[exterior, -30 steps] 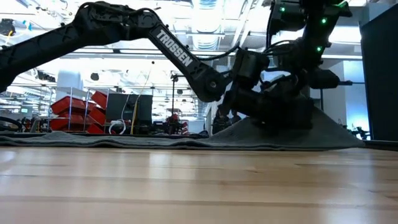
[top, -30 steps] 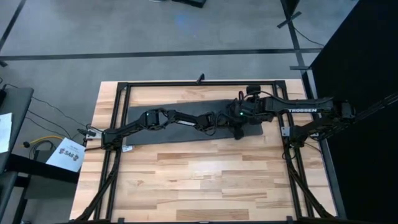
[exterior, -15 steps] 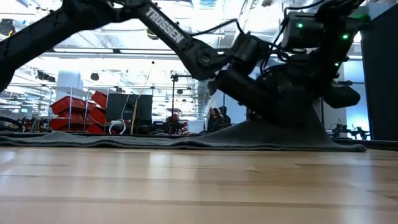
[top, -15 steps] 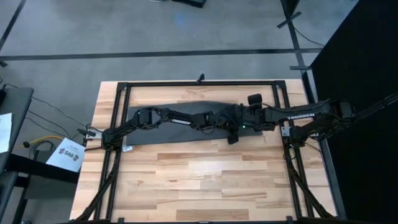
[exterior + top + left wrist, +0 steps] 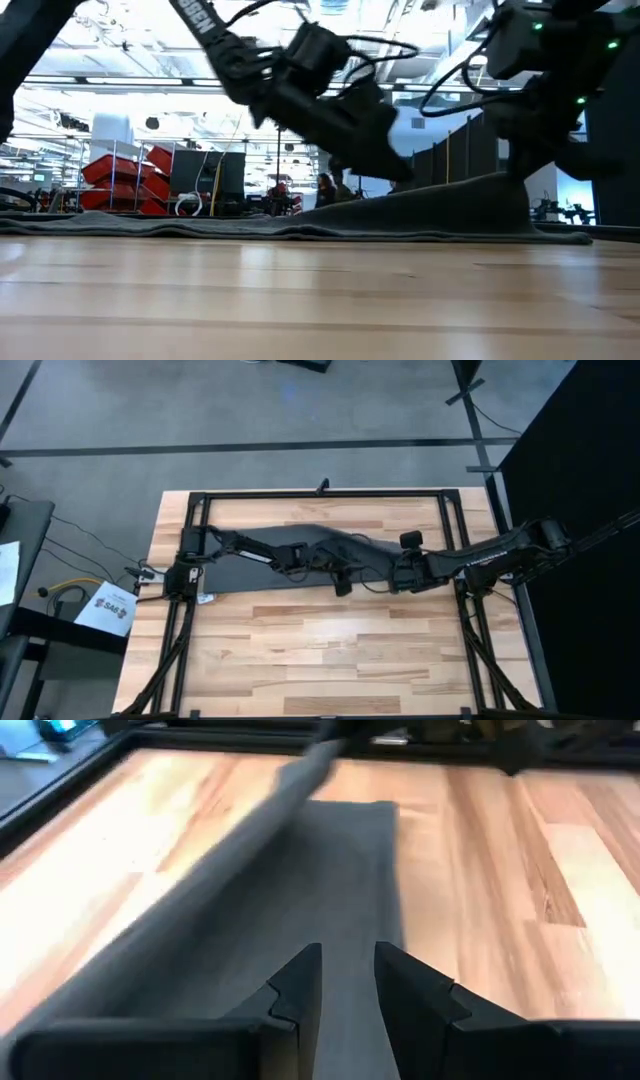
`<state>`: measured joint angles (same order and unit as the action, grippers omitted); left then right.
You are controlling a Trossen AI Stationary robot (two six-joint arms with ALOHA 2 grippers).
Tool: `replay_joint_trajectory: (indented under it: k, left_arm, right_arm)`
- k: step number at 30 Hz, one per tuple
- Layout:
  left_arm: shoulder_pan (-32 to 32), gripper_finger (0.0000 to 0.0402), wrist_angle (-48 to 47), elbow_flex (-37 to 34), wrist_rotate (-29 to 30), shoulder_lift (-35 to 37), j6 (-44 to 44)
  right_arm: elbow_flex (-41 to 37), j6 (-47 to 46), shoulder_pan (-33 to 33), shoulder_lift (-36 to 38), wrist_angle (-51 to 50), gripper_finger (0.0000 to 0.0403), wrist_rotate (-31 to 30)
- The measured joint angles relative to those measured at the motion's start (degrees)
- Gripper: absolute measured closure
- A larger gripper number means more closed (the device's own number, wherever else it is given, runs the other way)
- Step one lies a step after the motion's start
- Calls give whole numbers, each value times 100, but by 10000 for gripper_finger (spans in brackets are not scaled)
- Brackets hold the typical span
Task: Roll towel
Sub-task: Roll the gray towel
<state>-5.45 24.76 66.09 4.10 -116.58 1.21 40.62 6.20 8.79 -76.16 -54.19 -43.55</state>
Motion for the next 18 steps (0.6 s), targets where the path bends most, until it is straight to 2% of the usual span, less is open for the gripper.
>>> replay_joint_trajectory:
  k: [5, 18]
  left_arm:
    - [15, 320, 33, -676, -24, 36, 295]
    - [-175, 320, 234, -1355, 38, 50, 324]
  right_arm:
    - [-3, -560, 272, 0, -229, 395, 12]
    - [0, -529, 886, 4, -193, 394, 362]
